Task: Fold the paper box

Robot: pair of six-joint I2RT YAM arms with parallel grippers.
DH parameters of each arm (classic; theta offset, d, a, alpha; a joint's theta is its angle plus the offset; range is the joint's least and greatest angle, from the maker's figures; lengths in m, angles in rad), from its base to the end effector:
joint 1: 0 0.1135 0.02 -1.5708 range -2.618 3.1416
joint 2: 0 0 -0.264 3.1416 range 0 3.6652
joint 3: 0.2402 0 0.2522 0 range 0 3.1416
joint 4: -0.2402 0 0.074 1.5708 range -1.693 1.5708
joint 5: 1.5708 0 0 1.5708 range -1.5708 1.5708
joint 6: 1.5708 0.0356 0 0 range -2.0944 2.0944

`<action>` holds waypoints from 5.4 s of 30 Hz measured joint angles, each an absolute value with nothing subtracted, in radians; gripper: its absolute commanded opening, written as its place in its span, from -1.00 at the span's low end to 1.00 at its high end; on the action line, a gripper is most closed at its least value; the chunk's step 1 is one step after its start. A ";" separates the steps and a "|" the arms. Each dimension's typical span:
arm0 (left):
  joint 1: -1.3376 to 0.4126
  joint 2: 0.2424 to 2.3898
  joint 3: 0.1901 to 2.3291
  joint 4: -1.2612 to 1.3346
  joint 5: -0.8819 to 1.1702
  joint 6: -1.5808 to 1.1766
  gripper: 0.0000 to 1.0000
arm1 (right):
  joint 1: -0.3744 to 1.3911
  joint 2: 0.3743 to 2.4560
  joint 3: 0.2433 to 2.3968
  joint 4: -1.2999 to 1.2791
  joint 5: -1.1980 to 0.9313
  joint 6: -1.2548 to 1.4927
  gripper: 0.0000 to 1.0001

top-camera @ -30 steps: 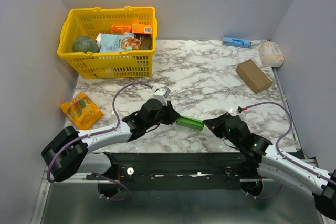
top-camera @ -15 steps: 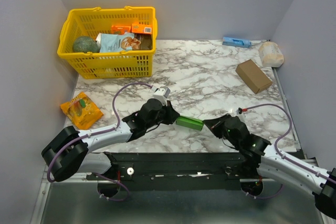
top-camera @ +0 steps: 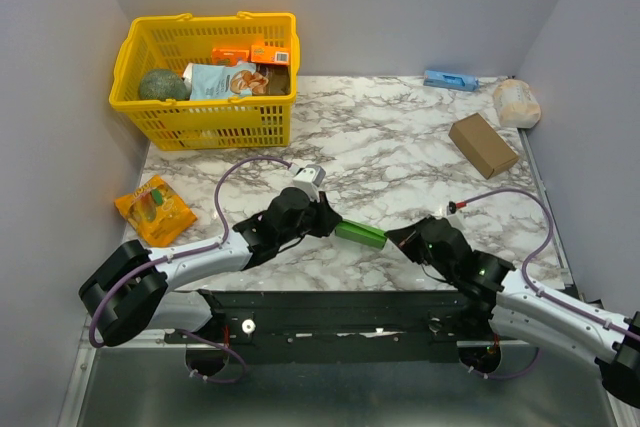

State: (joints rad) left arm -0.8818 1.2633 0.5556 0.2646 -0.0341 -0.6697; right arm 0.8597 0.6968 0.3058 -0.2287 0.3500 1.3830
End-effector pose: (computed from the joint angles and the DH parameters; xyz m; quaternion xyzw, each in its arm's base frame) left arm 0.1689 -0.2032 0.2045 0.0804 0.8413 -0.3639 0.3916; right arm 0.1100 0.1090 0.1826 0.3035 0.8250 0.3388 0.3353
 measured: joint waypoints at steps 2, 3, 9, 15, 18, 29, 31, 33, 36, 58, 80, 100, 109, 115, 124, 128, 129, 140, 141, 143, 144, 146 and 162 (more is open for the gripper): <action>-0.883 1.263 0.556 0.264 -0.035 -0.665 -0.58 | 0.862 0.701 0.311 -0.235 0.350 1.368 -0.77; -0.884 1.263 0.557 0.263 -0.034 -0.661 -0.58 | 0.863 0.706 0.317 -0.239 0.350 1.359 -0.74; -0.884 1.263 0.560 0.261 -0.034 -0.639 -0.57 | 0.864 0.758 0.372 -0.286 0.350 1.296 -0.57; -0.886 1.269 0.568 0.257 -0.033 -0.614 -0.57 | 0.864 0.804 0.424 -0.348 0.353 1.250 -0.41; -0.886 1.278 0.579 0.253 -0.033 -0.605 -0.57 | 0.865 0.815 0.439 -0.373 0.355 1.235 -0.39; -0.885 1.299 0.601 0.243 -0.034 -0.572 -0.57 | 0.865 0.855 0.433 -0.339 0.354 1.230 -0.48; -0.885 1.301 0.602 0.243 -0.036 -0.569 -0.56 | 0.865 0.874 0.442 -0.336 0.355 1.229 -0.48; -0.883 1.301 0.603 0.242 -0.042 -0.565 -0.46 | 0.865 0.893 0.452 -0.333 0.355 1.228 -0.49; -0.883 1.300 0.606 0.230 -0.047 -0.556 -0.21 | 0.865 0.902 0.456 -0.329 0.355 1.227 -0.51; -0.802 1.168 0.604 0.160 0.050 -0.433 0.08 | 0.865 0.883 0.428 -0.296 0.348 1.284 -0.54; -0.788 1.251 0.598 0.189 0.174 -0.361 -0.30 | 0.865 0.863 0.411 -0.287 0.347 1.302 -0.54; -0.790 1.310 0.628 0.186 0.174 -0.351 -0.65 | 0.869 0.854 0.402 -0.280 0.346 1.309 -0.54; -0.809 1.322 0.630 0.194 0.138 -0.324 -1.00 | 0.869 0.854 0.402 -0.279 0.346 1.309 -0.54; -0.853 1.321 0.630 0.198 0.050 -0.284 -1.00 | 0.869 0.855 0.401 -0.277 0.347 1.309 -0.54; -0.929 1.325 0.630 0.205 -0.098 -0.214 -1.00 | 0.869 0.855 0.401 -0.277 0.346 1.309 -0.54; -0.936 1.342 0.615 0.260 -0.122 -0.211 -1.00 | 0.869 0.855 0.401 -0.277 0.347 1.309 -0.54; -0.936 1.345 0.609 0.278 -0.125 -0.212 -1.00 | 0.869 0.857 0.401 -0.276 0.347 1.309 -0.54; -0.936 1.386 0.585 0.393 -0.151 -0.237 -1.00 | 0.869 0.861 0.402 -0.272 0.351 1.309 -0.54; -0.936 1.388 0.582 0.397 -0.152 -0.238 -1.00 | 0.869 0.861 0.402 -0.272 0.351 1.309 -0.54; -0.936 1.393 0.577 0.412 -0.156 -0.252 -1.00 | 0.869 0.861 0.402 -0.272 0.351 1.309 -0.54; -0.936 1.397 0.575 0.422 -0.158 -0.259 -1.00 | 0.869 0.861 0.402 -0.272 0.351 1.309 -0.54; -0.936 1.404 0.572 0.437 -0.161 -0.273 -1.00 | 0.869 0.861 0.402 -0.272 0.351 1.309 -0.54; -0.938 1.404 0.516 0.515 -0.191 -0.392 -1.00 | 0.869 0.861 0.401 -0.273 0.346 1.314 -0.54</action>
